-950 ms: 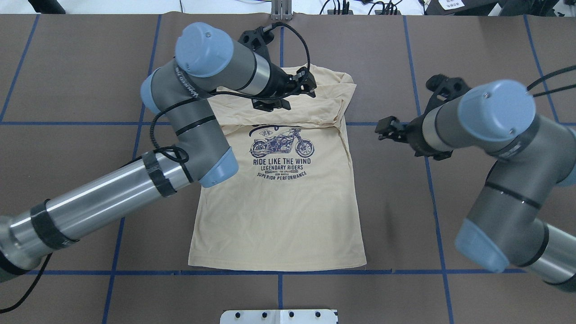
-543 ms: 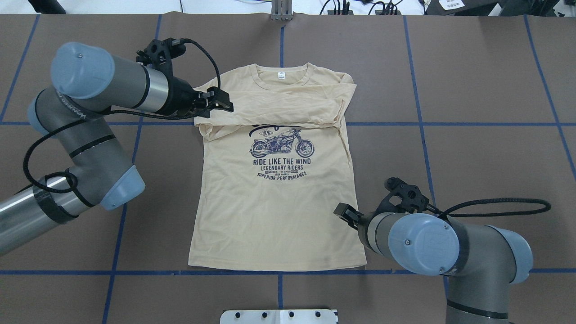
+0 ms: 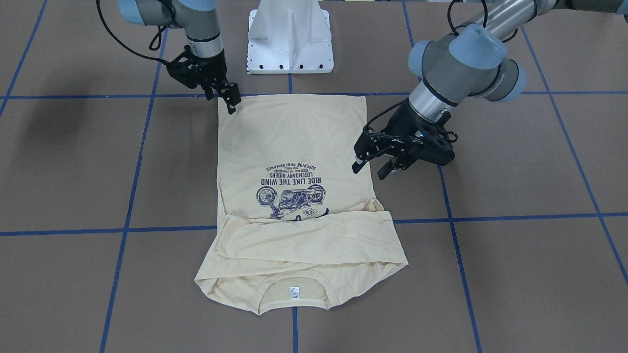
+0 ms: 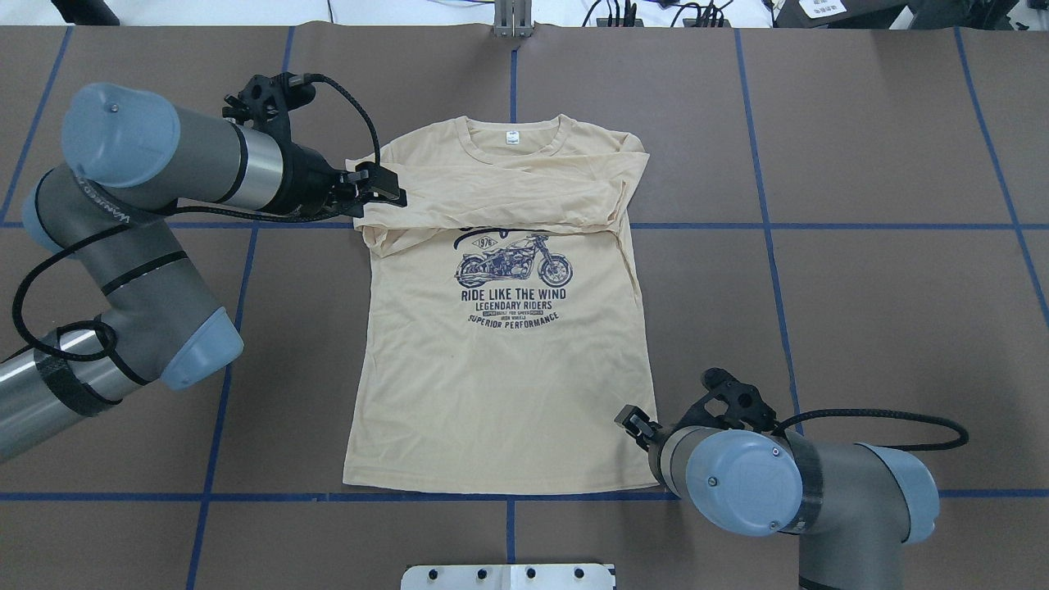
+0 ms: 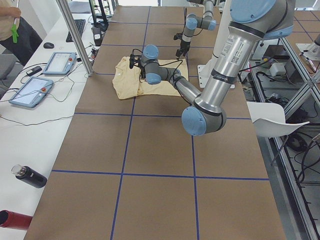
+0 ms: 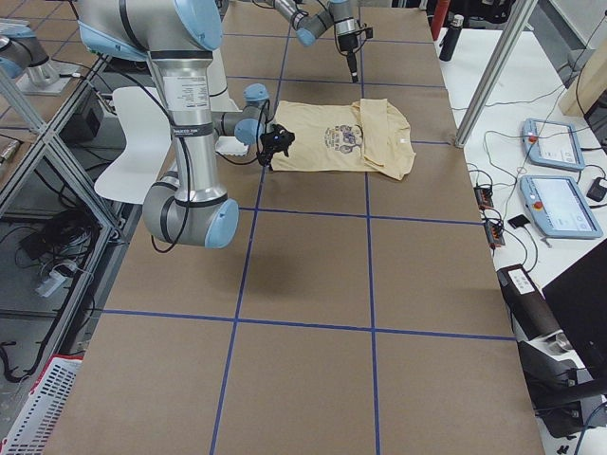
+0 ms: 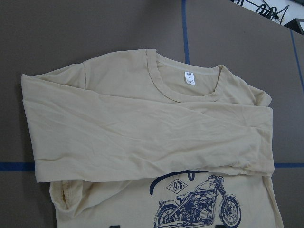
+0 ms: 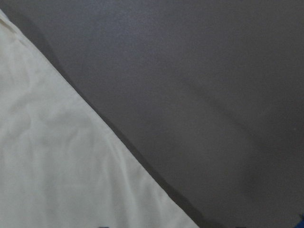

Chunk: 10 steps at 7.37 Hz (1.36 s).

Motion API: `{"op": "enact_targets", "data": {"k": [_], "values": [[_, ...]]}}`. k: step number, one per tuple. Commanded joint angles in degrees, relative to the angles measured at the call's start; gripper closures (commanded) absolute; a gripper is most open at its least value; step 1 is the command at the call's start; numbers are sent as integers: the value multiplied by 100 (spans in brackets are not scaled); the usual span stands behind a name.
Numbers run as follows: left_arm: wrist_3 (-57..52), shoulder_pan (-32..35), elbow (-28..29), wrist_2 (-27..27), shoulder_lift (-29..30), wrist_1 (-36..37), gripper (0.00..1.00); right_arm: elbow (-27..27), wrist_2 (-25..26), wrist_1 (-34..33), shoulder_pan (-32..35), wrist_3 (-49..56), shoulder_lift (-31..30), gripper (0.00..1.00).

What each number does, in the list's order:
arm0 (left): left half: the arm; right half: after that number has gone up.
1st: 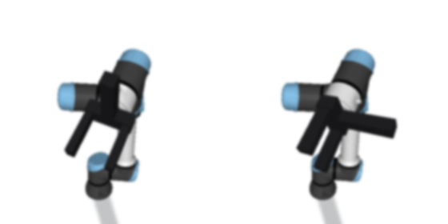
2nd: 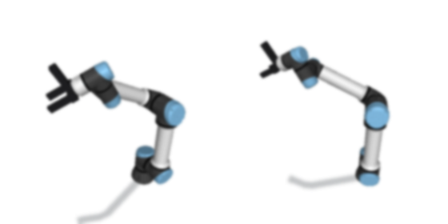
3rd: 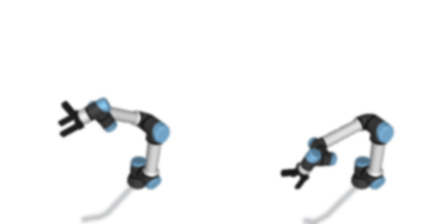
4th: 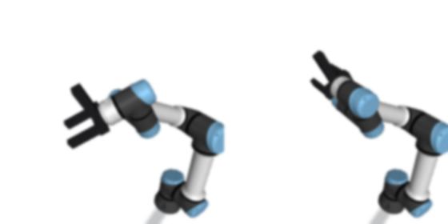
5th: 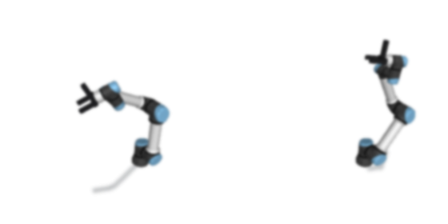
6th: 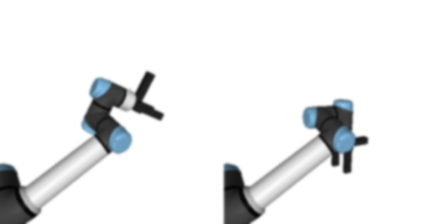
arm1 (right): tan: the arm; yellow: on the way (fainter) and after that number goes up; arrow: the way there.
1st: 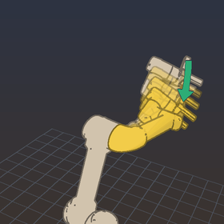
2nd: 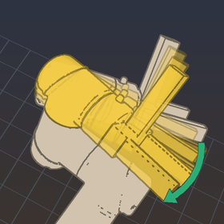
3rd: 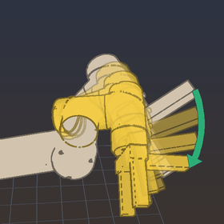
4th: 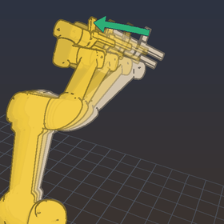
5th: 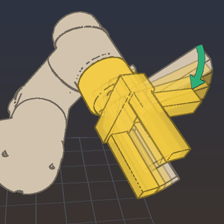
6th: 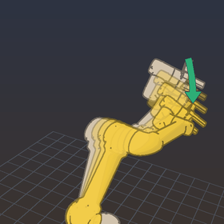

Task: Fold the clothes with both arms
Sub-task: 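Move both grippers to the hem corners nearest the robot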

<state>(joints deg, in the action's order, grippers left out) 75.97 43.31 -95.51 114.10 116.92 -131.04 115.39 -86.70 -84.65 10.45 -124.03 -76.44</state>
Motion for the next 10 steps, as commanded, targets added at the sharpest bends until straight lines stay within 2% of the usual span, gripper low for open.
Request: {"op": "enact_targets", "data": {"k": [1, 7, 8, 9, 10], "values": [[41, -16, -3, -10, 6, 0, 26, 18, -118, 2, -8, -34, -46, 19], [41, -24, 23, -19, -3, 0, 26, 18, -172, 2, -113, -43, -55, 23], [41, -24, 23, -19, -3, 0, 26, 10, -172, 2, -148, -43, -55, 26], [41, -24, 23, -19, 6, -9, 26, 27, -172, 2, -149, -51, -55, 34], [41, -24, 23, -19, 6, 0, 26, 27, -172, 2, -157, -51, -55, 35]]}}
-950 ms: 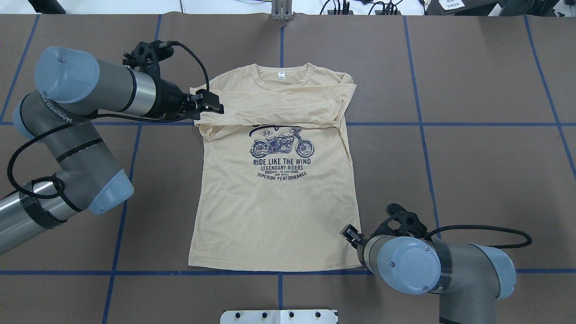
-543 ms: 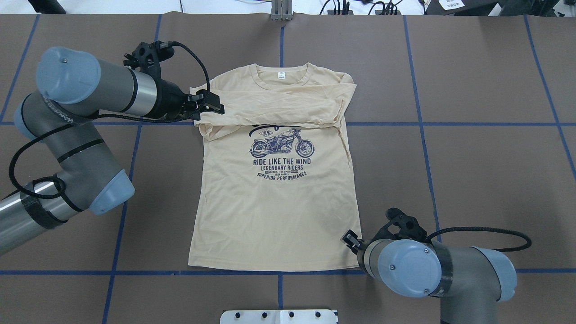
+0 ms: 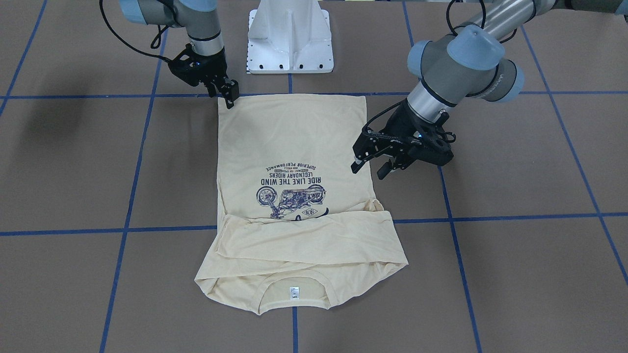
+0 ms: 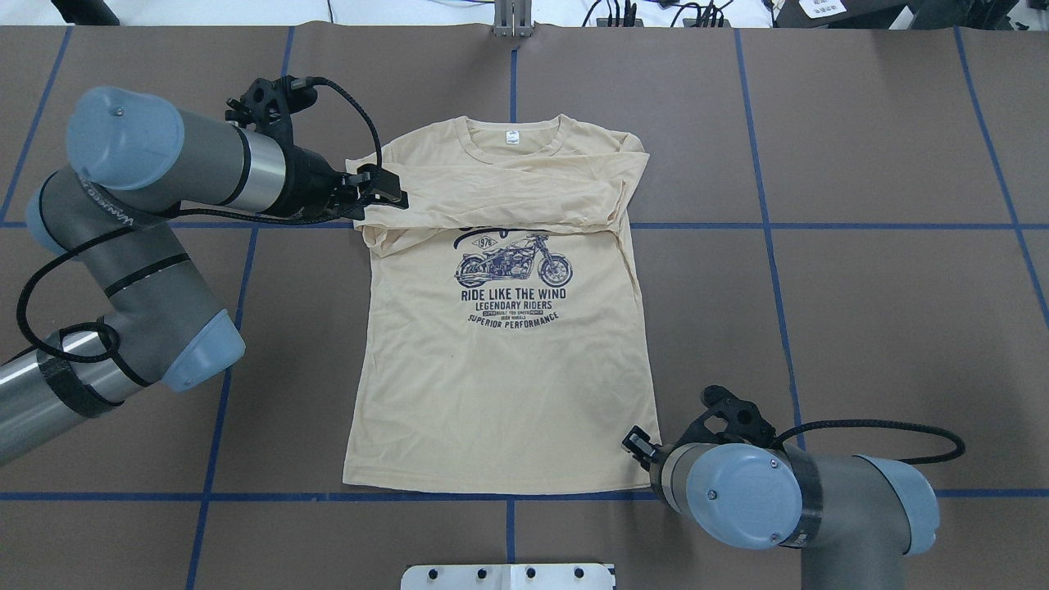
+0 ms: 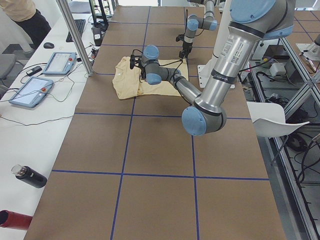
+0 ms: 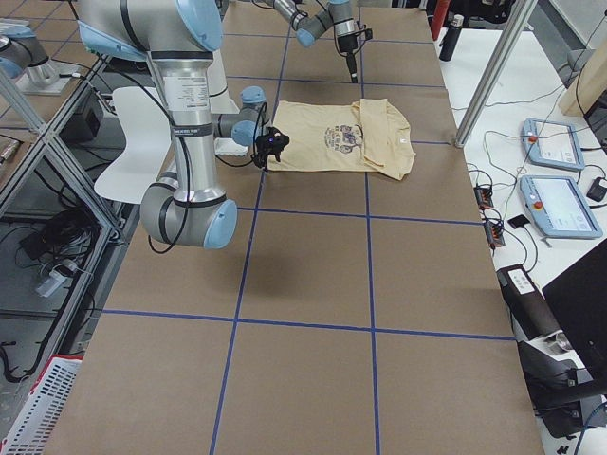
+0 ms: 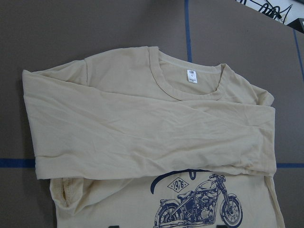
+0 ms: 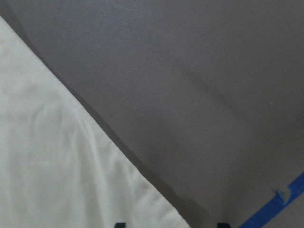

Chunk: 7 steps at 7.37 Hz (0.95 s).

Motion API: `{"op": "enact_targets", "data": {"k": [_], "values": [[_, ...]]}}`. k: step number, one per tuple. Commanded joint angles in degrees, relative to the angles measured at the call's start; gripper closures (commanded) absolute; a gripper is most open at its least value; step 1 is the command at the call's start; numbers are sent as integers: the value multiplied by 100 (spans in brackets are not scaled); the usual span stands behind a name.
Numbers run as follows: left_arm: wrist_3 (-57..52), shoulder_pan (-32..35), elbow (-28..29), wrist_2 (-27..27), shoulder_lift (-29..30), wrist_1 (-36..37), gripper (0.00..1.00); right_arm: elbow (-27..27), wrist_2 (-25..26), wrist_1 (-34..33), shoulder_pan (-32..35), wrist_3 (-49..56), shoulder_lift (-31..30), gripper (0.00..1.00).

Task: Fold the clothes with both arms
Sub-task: 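Move both grippers to the hem corners nearest the robot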

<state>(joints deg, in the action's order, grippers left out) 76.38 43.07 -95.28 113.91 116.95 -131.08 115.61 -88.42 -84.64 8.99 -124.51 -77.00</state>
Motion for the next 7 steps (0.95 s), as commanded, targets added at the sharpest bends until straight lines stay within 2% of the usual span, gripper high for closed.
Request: {"op": "enact_targets", "data": {"k": [1, 2, 3, 7], "values": [[0, 0, 9, 0, -14, -5, 26, 23, -9, 0, -11, -3, 1, 46], [0, 0, 9, 0, -14, -5, 26, 32, -9, 0, -3, -3, 1, 70], [-9, 0, 18, 0, -23, -22, 26, 41, -9, 0, 6, -3, 1, 100], [61, 17, -26, 0, -49, 12, 25, 480, -220, -9, 41, 6, -289, 100]]}}
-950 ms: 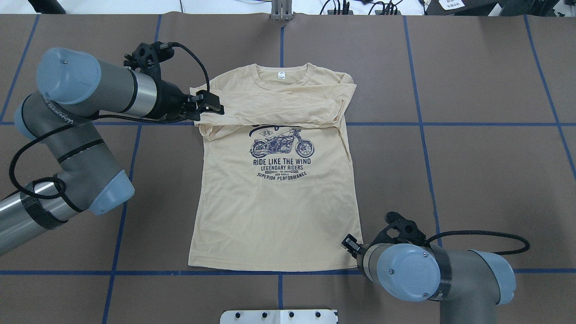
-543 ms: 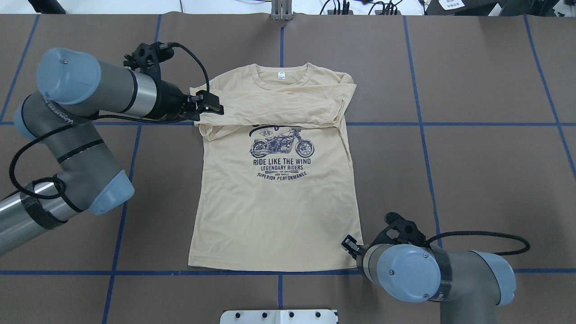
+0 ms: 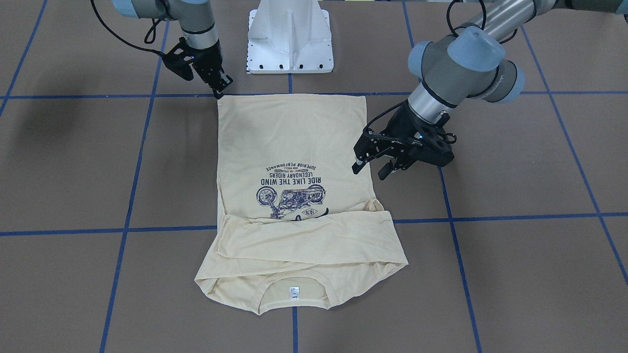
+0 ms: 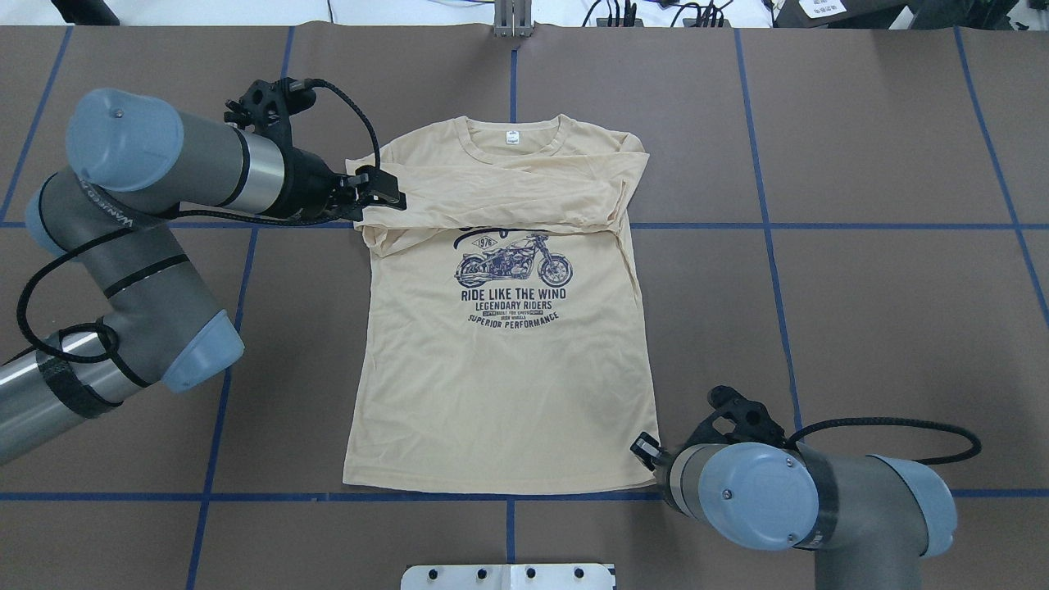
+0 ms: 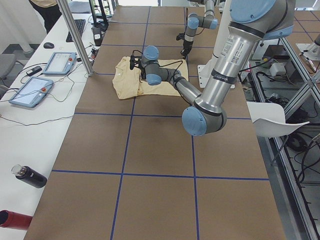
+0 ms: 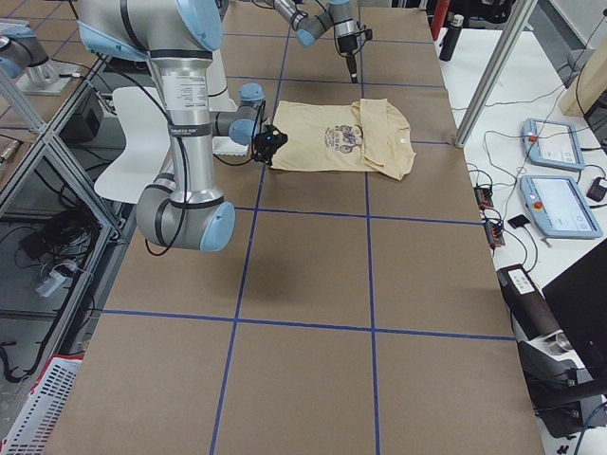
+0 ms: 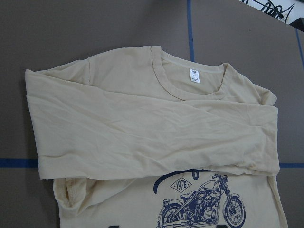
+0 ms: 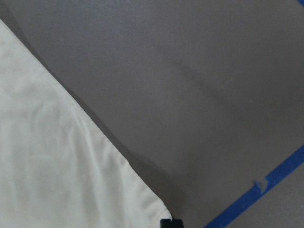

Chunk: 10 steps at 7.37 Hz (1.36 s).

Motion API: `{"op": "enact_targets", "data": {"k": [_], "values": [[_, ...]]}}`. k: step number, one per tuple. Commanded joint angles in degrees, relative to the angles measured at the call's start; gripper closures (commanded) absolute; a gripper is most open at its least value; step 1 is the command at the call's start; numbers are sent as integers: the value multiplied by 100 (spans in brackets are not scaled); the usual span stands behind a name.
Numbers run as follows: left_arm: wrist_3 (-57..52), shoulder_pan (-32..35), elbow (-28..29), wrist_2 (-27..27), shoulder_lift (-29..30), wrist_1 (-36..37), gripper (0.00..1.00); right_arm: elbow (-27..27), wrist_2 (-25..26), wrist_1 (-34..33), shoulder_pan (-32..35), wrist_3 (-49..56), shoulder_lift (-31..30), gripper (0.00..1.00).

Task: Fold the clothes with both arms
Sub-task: 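Move both grippers to the hem corners nearest the robot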

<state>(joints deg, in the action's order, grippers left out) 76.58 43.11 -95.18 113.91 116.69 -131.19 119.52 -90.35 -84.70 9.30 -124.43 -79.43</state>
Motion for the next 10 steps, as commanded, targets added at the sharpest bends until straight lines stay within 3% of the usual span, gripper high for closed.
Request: {"op": "enact_targets", "data": {"k": [1, 2, 3, 4, 5, 6, 10], "values": [[825, -39, -87, -35, -215, 40, 25, 176, -27, -20, 10, -11, -55, 100], [1233, -457, -332, -209, -486, 67, 26, 386, -27, -63, 2, -20, -142, 100], [1333, -1148, -778, -1081, -968, 232, 26, 536, -88, -73, 1, -133, -308, 100], [1499, -1791, -1679, -1559, -1712, 887, 26, 529, -88, -64, -16, -160, -345, 100], [2084, -2389, -2210, -1817, -2007, 1450, 26, 529, -97, -64, -16, -161, -345, 100], [2725, -3134, -2250, -2263, -1992, 1917, 30, 520, -97, -64, -16, -161, -345, 100], [3056, -3608, -2171, -2382, -1931, 1983, 41, 520, -97, -64, -25, -161, -354, 100]]}}
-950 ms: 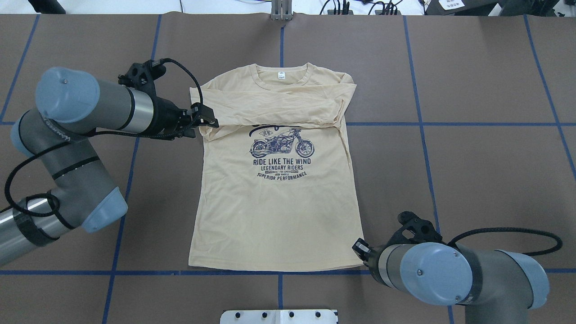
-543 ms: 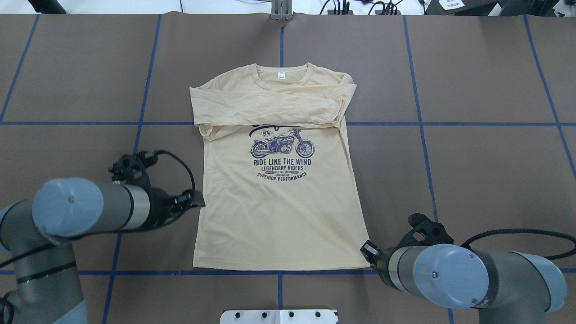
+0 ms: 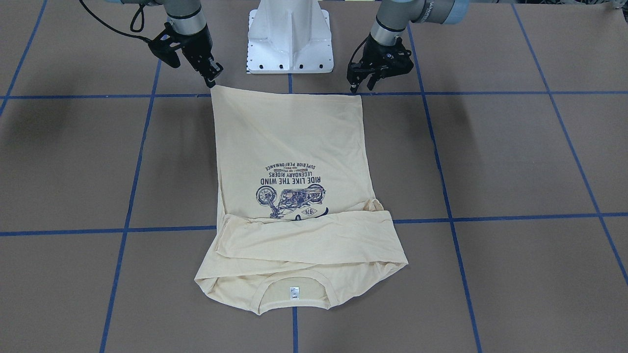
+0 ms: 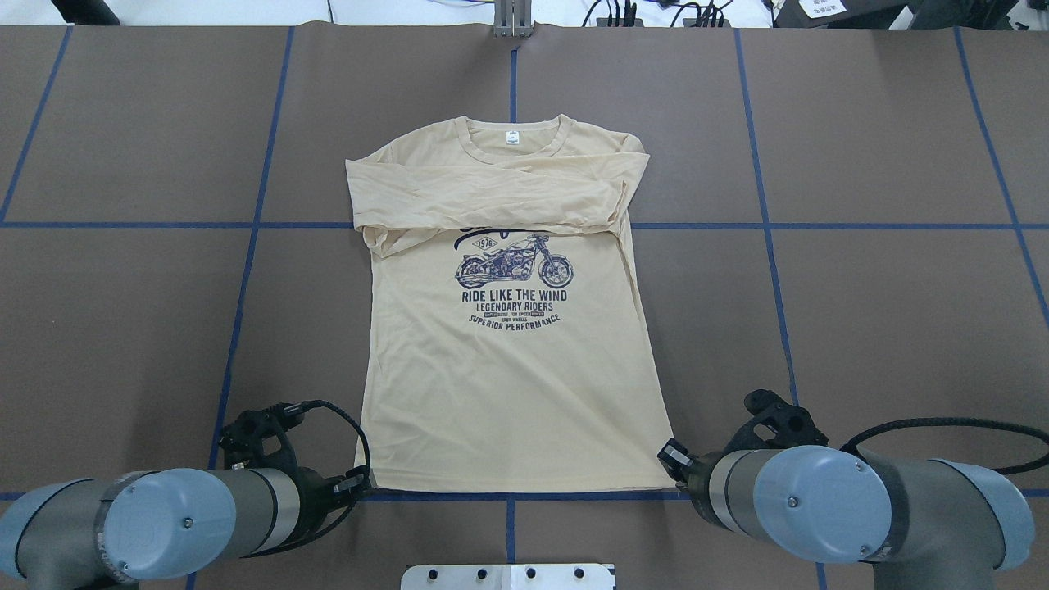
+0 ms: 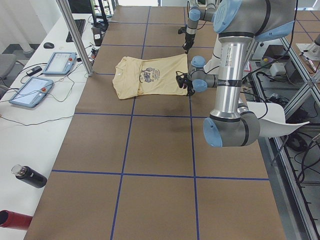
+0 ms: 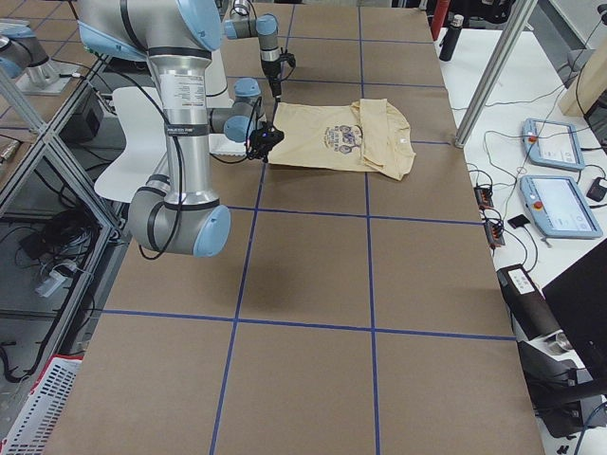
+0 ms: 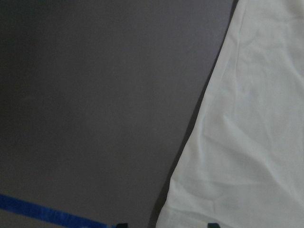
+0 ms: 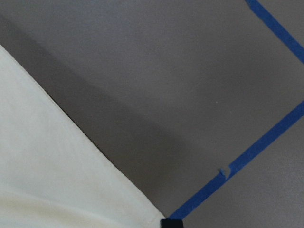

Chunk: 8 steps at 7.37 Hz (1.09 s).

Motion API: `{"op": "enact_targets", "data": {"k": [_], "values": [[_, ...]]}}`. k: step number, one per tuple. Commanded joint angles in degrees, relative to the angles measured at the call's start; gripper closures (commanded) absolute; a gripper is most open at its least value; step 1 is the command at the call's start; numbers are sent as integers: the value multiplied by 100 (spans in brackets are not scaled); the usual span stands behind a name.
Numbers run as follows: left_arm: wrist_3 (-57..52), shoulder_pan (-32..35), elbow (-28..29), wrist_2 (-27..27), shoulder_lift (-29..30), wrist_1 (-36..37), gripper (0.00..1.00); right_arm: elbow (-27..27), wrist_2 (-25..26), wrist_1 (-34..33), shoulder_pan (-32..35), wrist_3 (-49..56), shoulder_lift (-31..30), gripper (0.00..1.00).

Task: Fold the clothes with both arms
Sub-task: 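Grasp both hem corners with the left and right grippers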

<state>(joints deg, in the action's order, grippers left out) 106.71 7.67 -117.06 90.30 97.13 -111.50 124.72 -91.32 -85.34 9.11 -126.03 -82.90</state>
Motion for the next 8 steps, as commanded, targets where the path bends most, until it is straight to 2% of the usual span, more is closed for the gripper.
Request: {"op": "enact_targets", "data": {"k": [1, 8], "values": [[42, -55, 8, -21, 86, 14, 42, 0, -9, 0, -6, 9, 2, 100], [-28, 50, 193, -82, 95, 14, 44, 0, 0, 0, -14, 0, 2, 100]]}}
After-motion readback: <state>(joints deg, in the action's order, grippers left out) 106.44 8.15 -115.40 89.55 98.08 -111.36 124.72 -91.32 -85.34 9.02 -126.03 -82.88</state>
